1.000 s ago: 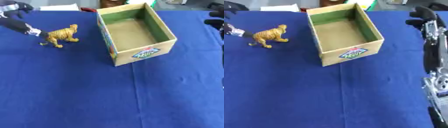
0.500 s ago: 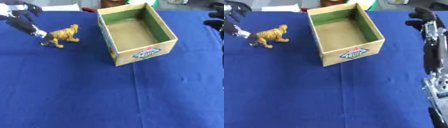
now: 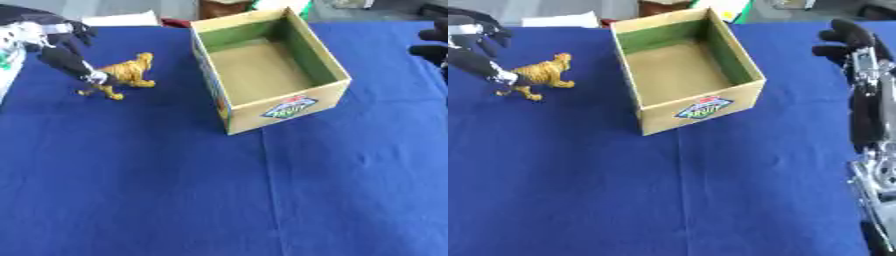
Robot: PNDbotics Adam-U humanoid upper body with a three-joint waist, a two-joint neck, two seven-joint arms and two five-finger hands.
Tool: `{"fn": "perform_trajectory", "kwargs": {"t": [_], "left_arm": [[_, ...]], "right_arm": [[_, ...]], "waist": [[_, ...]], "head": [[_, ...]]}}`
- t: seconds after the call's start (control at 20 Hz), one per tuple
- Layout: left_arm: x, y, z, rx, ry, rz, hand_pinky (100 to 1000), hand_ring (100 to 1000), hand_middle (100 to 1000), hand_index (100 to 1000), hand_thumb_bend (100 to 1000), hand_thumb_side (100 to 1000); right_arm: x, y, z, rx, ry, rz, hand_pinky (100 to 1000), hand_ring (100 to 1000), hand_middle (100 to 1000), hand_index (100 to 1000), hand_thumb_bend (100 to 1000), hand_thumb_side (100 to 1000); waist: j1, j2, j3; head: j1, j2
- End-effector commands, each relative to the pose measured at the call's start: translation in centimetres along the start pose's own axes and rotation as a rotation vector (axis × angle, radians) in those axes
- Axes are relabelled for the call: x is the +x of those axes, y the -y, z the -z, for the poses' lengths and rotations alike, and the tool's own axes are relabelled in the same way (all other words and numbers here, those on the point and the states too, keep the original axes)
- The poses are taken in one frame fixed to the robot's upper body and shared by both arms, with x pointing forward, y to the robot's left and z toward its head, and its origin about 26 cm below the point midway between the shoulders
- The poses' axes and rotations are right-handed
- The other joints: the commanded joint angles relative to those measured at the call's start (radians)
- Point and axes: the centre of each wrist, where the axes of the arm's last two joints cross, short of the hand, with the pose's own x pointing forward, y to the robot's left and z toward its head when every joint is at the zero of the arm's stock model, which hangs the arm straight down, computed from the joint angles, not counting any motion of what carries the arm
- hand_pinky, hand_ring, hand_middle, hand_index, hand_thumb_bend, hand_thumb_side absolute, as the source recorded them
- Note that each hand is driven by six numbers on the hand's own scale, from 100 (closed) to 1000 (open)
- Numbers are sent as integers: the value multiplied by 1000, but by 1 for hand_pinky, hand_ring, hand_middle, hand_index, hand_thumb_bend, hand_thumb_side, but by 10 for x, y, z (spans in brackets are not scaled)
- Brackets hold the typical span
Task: Pick up objects on the table and place them in the box.
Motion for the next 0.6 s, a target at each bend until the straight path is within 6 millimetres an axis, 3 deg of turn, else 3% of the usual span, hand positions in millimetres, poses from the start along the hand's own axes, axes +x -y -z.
{"fn": "perform_trajectory", "kwargs": {"t": [0.05, 0.25, 0.6], "left_arm": [[4, -14, -5, 40, 13, -12, 709, 836, 879, 995, 604, 366], [0, -9, 2, 26, -22, -31, 707, 834, 875, 978, 581, 349], [-10, 0, 12, 2, -56, -65, 701, 817, 849, 921, 466, 306]], "right_arm": [[8, 2, 5, 0, 34, 1, 887, 741, 746, 866, 100, 1000], [9, 1, 6, 3, 38, 6, 887, 741, 746, 866, 100, 1000], [9, 1, 6, 1, 39, 7, 889, 741, 746, 865, 100, 1000]], "waist": [[3, -17, -4], [6, -13, -14], [6, -1, -25]], "head": [[7, -16], [12, -21], [14, -13]]}}
